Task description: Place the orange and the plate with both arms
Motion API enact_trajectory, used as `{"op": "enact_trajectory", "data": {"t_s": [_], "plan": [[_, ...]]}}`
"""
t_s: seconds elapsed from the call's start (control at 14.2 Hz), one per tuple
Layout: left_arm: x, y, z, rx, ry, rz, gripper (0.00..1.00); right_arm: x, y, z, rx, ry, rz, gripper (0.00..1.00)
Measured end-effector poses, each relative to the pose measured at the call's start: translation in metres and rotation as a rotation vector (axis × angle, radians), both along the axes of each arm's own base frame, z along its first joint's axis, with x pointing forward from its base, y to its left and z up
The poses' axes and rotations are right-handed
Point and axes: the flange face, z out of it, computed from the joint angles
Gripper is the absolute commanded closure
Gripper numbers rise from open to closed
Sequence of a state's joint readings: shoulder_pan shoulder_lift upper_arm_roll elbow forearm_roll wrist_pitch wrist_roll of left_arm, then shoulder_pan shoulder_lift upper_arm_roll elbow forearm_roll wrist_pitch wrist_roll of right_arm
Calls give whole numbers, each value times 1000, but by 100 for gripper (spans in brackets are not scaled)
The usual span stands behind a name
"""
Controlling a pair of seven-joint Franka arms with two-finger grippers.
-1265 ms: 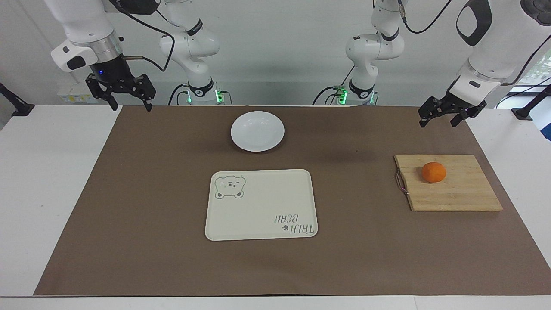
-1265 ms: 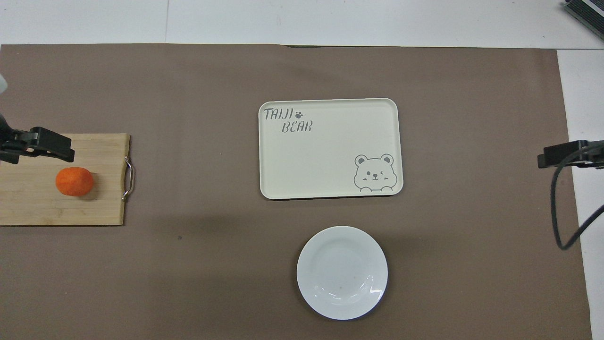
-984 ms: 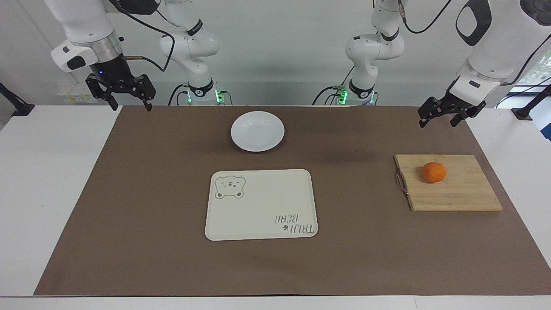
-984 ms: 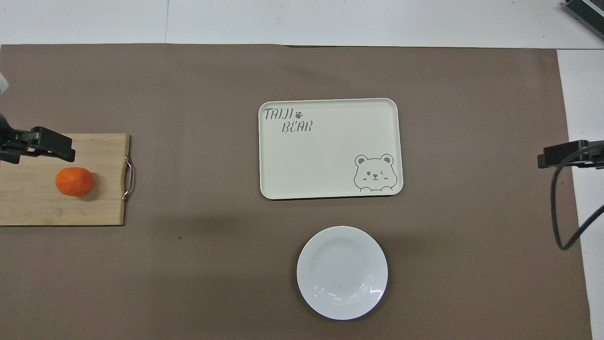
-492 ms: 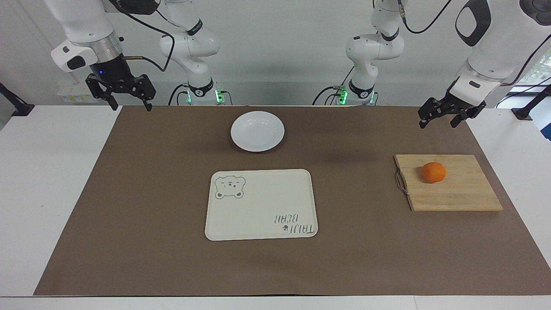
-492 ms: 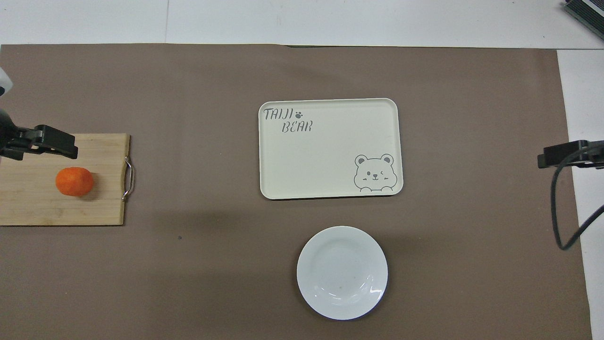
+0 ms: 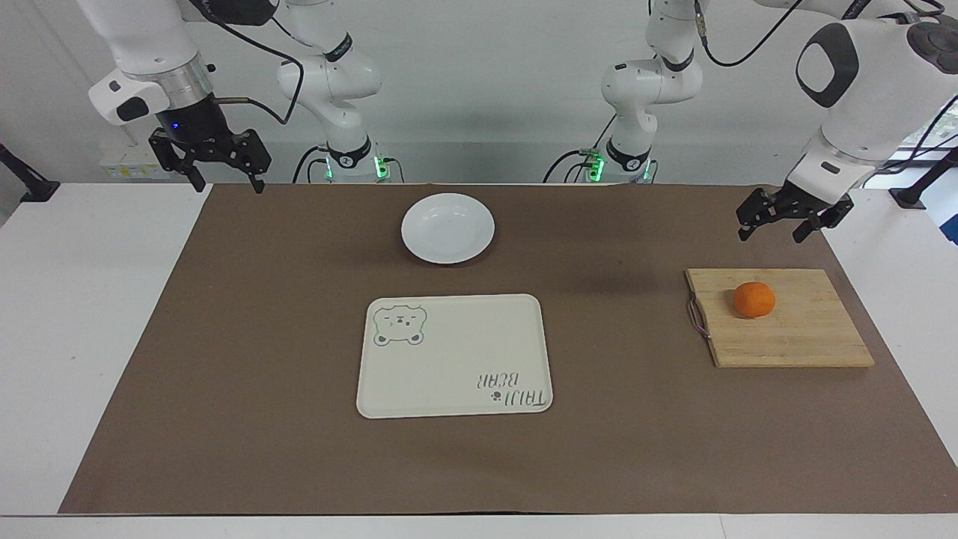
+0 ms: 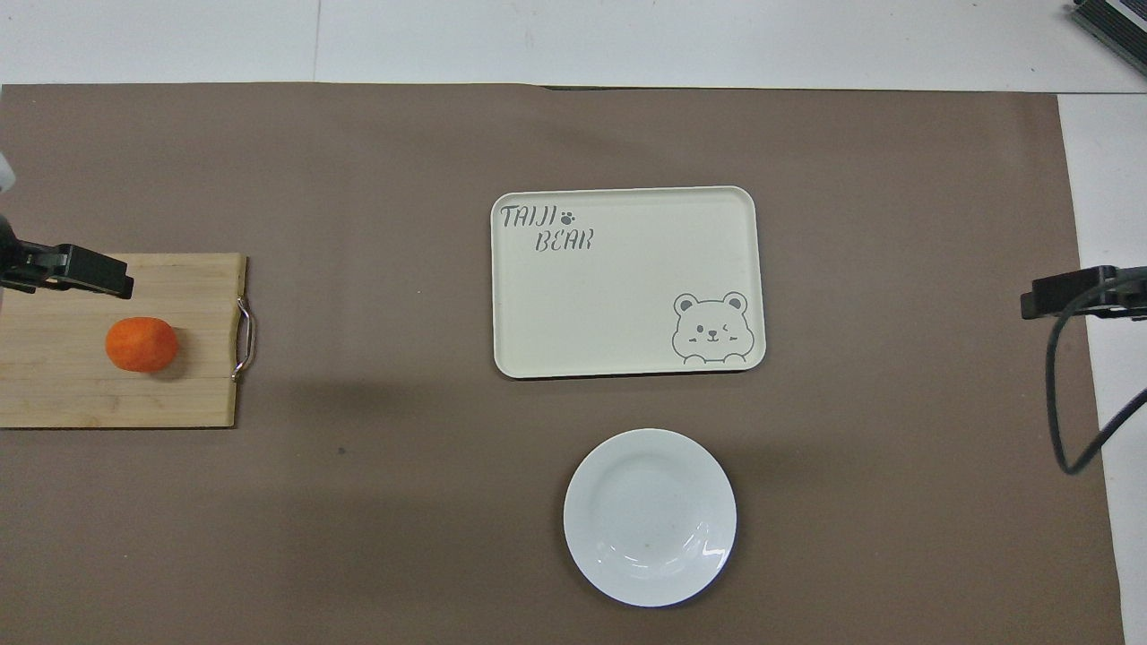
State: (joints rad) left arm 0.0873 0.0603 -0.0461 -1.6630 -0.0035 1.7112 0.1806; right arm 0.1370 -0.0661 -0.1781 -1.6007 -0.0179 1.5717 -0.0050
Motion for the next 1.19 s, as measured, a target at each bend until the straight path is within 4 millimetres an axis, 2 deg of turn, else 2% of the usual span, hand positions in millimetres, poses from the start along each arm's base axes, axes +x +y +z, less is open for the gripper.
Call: {"op": "enact_trajectory", "data": {"t_s": [0.35,0.56,0.77,1.05,1.19], "plan": [[12,35,-36,-2,-6,-8,0,0,0,0,0,0,0,0],[21,66,-71,-6,6,11,0,0,0,0,0,0,0,0],[29,88,-106,-10,16,24,0,0,0,0,0,0,0,0],[21,92,-154,-15,39,34,0,0,0,0,0,0,0,0],[16,91,-170,-16,45,55,0,0,0,0,0,0,0,0]]}}
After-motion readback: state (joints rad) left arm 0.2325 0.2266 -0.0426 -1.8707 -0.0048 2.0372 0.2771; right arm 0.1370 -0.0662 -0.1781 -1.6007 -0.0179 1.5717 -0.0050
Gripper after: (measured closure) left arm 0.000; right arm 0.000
